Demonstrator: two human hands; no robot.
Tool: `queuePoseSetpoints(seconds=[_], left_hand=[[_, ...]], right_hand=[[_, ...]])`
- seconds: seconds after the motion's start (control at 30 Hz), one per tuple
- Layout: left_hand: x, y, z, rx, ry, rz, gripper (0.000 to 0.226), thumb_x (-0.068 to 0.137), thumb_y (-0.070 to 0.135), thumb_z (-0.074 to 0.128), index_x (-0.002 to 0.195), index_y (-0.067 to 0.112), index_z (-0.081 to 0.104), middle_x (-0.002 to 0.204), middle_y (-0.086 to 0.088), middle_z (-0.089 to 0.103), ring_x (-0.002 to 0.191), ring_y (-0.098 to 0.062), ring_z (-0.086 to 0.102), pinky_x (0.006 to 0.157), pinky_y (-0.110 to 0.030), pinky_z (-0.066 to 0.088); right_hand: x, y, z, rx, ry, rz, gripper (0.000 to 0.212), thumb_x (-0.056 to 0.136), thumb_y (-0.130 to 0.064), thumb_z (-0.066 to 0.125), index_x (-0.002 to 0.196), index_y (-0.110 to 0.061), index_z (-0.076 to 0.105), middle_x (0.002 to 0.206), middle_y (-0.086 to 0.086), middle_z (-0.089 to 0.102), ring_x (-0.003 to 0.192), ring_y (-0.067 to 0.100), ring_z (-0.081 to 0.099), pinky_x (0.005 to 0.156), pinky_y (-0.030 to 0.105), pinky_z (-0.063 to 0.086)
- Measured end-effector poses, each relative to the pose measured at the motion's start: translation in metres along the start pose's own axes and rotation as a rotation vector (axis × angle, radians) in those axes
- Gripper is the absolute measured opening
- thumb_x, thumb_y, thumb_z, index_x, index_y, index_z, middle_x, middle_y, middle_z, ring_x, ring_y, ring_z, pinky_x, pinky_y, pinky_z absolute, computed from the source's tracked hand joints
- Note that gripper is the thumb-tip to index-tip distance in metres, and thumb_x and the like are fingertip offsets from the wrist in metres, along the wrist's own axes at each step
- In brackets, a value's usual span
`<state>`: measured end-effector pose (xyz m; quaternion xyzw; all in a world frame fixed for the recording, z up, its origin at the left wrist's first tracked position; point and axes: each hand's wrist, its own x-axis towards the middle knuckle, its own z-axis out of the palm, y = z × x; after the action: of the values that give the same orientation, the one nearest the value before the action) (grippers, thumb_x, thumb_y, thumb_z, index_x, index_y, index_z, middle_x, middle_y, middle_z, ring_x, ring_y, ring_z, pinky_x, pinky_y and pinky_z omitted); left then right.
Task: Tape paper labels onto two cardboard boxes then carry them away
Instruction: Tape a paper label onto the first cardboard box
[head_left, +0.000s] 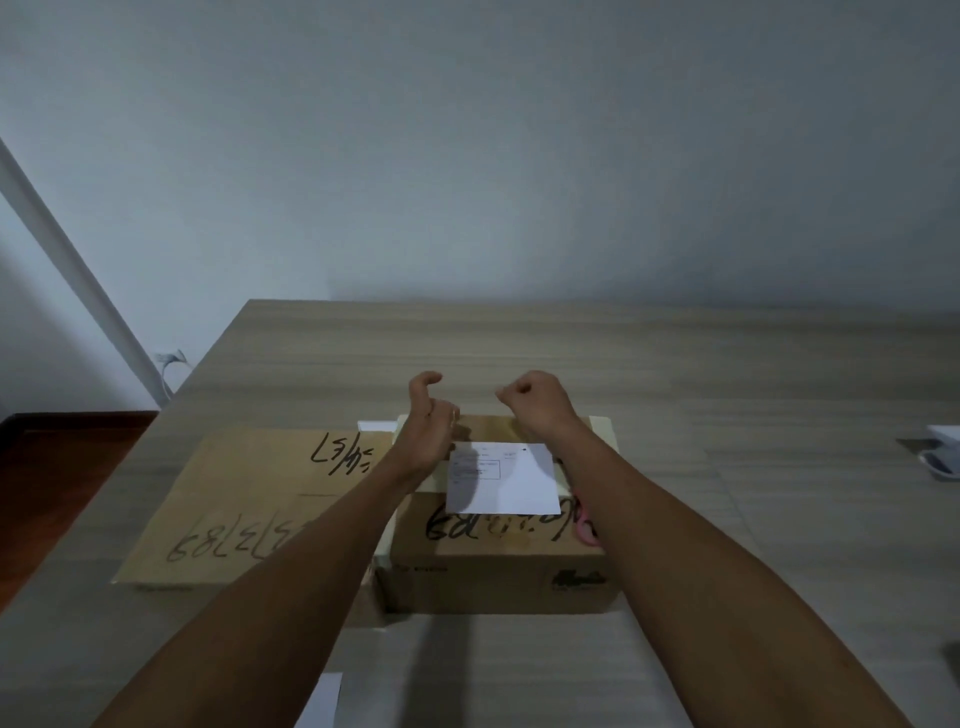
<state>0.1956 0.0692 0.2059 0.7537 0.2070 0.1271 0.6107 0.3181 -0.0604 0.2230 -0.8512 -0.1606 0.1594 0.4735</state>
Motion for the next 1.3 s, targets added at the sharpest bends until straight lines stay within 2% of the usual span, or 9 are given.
queuePoseSetpoints(seconds=[0.07,0.13,0.3,0.43,0.57,0.8,1.0,1.1,1.3], left_hand=[[-0.011,0.002,0.003,-0.043,-0.043,0.017,0.042,0.111,0.016,0.033,0.147,0.029,0.019,0.118,-0.019,0.059,0.098,-0.027,0.066,0.082,-0.035,0.058],[-0.021,0.003,0.007,-0.034,-0.061,0.029,0.049,0.109,0.011,0.036,0.149,0.032,0.019,0.127,-0.016,0.055,0.105,-0.022,0.061,0.088,-0.038,0.059],[-0.043,0.006,0.020,-0.017,-0.080,0.044,0.058,0.105,0.005,0.041,0.150,0.034,0.021,0.134,-0.012,0.052,0.108,-0.017,0.057,0.079,-0.030,0.057],[-0.061,0.006,0.026,0.058,-0.084,0.089,0.058,0.105,0.004,0.040,0.153,0.031,0.020,0.132,-0.009,0.050,0.103,-0.007,0.056,0.075,-0.020,0.053],[-0.071,0.003,0.029,0.093,-0.108,0.127,0.059,0.104,0.005,0.041,0.150,0.036,0.021,0.134,-0.008,0.049,0.099,-0.020,0.059,0.092,-0.051,0.057],[-0.087,0.003,0.037,0.152,-0.094,0.195,0.058,0.103,0.008,0.042,0.151,0.036,0.023,0.135,-0.002,0.050,0.110,-0.019,0.059,0.097,-0.046,0.053],[-0.094,0.002,0.042,0.148,-0.110,0.213,0.056,0.106,0.010,0.043,0.153,0.030,0.020,0.135,0.003,0.050,0.108,-0.007,0.062,0.093,-0.045,0.058],[-0.096,0.000,0.044,0.147,-0.117,0.224,0.055,0.107,0.017,0.044,0.153,0.033,0.021,0.144,0.000,0.047,0.119,-0.013,0.060,0.097,-0.050,0.057],[-0.099,-0.002,0.046,0.166,-0.124,0.251,0.055,0.108,0.025,0.046,0.155,0.034,0.019,0.150,0.000,0.045,0.133,-0.018,0.053,0.104,-0.053,0.052]], right_hand=[[-0.009,0.000,-0.006,0.015,0.008,-0.029,0.033,0.096,-0.021,0.070,0.082,0.009,0.063,0.088,0.015,0.069,0.081,0.019,0.066,0.080,0.032,0.048],[-0.017,0.002,-0.012,0.052,0.010,-0.041,0.026,0.097,-0.020,0.070,0.084,0.002,0.066,0.082,0.004,0.065,0.078,0.015,0.063,0.077,0.035,0.052],[-0.052,0.000,-0.023,0.168,-0.061,-0.066,0.013,0.099,-0.014,0.065,0.102,-0.003,0.072,0.086,0.003,0.068,0.068,0.014,0.058,0.054,0.020,0.047],[-0.072,0.005,-0.028,0.134,-0.100,-0.110,0.012,0.098,-0.009,0.064,0.106,-0.005,0.072,0.090,0.001,0.069,0.070,0.012,0.060,0.048,0.010,0.043],[-0.083,0.012,-0.029,0.139,-0.088,-0.151,0.013,0.094,-0.007,0.070,0.106,-0.003,0.073,0.087,0.000,0.069,0.071,0.010,0.061,0.053,0.011,0.046],[-0.094,0.021,-0.025,0.258,-0.142,0.125,0.018,0.092,-0.019,0.066,0.099,-0.005,0.074,0.093,0.007,0.071,0.079,0.017,0.068,0.063,0.029,0.049],[-0.104,0.025,-0.021,0.455,-0.222,0.260,0.019,0.088,-0.019,0.071,0.100,-0.006,0.078,0.075,0.002,0.066,0.066,0.014,0.061,0.060,0.029,0.044],[-0.105,0.027,-0.018,0.562,-0.242,0.345,0.014,0.085,-0.011,0.070,0.097,-0.005,0.074,0.071,0.003,0.062,0.056,0.013,0.054,0.053,0.028,0.039],[-0.099,0.031,-0.012,0.710,-0.255,0.423,0.030,0.080,-0.004,0.073,0.110,-0.003,0.073,0.092,0.013,0.067,0.060,0.015,0.053,0.049,0.026,0.040]])
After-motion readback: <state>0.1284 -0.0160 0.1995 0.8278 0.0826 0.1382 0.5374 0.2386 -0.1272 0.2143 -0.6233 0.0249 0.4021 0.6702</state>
